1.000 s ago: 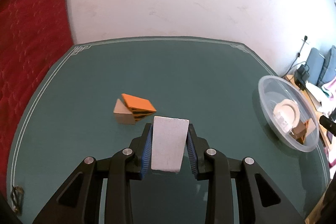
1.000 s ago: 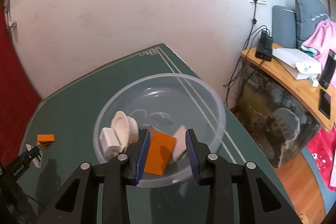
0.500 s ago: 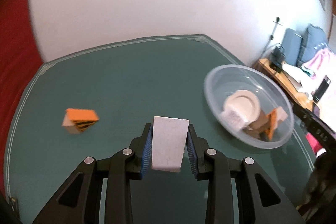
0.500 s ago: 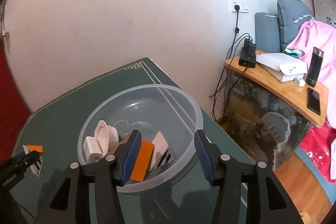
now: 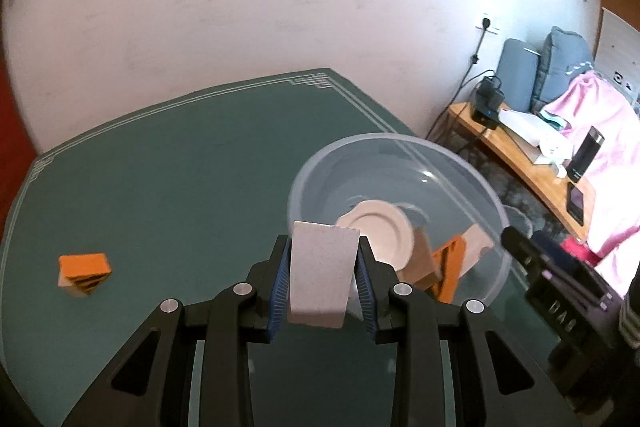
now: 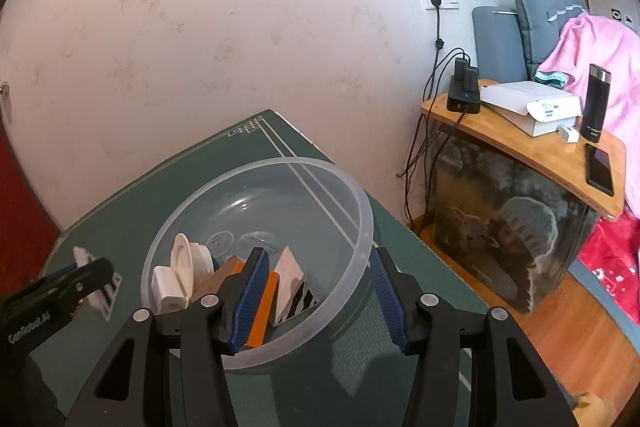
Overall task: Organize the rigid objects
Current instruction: 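Carry the pale tile over the basin and open the left gripper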
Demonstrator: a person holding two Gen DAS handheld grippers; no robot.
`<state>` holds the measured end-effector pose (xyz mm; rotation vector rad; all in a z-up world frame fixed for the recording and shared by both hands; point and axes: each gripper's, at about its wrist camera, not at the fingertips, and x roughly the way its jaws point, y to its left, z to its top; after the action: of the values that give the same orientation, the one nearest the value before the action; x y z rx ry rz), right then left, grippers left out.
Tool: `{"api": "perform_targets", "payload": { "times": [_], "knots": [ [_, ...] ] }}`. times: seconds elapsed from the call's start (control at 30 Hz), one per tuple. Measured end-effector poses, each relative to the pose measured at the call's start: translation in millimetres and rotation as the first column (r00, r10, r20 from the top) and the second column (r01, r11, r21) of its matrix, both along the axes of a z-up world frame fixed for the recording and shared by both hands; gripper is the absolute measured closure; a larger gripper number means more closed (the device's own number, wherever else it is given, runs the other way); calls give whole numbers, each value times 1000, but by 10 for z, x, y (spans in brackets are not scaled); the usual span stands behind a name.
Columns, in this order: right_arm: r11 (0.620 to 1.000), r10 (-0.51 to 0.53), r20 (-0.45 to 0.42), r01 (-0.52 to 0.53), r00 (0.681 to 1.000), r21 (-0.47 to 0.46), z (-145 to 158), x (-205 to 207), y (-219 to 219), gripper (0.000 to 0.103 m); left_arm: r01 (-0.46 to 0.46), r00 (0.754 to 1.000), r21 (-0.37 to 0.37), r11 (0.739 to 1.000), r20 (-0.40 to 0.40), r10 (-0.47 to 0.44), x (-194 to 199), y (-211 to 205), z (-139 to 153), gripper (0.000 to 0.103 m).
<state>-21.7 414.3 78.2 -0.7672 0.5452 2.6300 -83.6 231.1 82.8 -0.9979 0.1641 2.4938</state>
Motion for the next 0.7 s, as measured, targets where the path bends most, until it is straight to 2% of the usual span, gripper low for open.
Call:
{"api": "perform_targets", "payload": {
  "times": [0.27, 0.3, 0.33, 0.4, 0.43, 0.7],
  "knots": [
    [1000, 7, 7, -7, 1000, -10, -39, -11, 13, 47, 45, 999, 49, 998, 9, -45, -117, 273, 31, 70],
    [1000, 8, 7, -8, 1000, -10, -40, -9, 12, 47, 45, 999, 51, 998, 9, -45, -134, 302, 30, 65],
    [1000, 7, 6, -7, 1000, -10, -41, -10, 9, 47, 48, 999, 52, 998, 10, -48, -145, 311, 28, 56],
    [1000, 6, 6, -6, 1000, -12, -44, -10, 12, 47, 38, 999, 55, 998, -4, -38, -147, 284, 24, 44],
    [1000, 7, 6, -7, 1000, -12, -43, -11, 13, 47, 29, 1000, 54, 998, -12, -28, -147, 261, 17, 41],
    [1000, 13, 2, -13, 1000, -11, -45, -1, -7, 47, -39, 999, 35, 999, 2, 39, -193, -13, -70, 41]
  ]
}}
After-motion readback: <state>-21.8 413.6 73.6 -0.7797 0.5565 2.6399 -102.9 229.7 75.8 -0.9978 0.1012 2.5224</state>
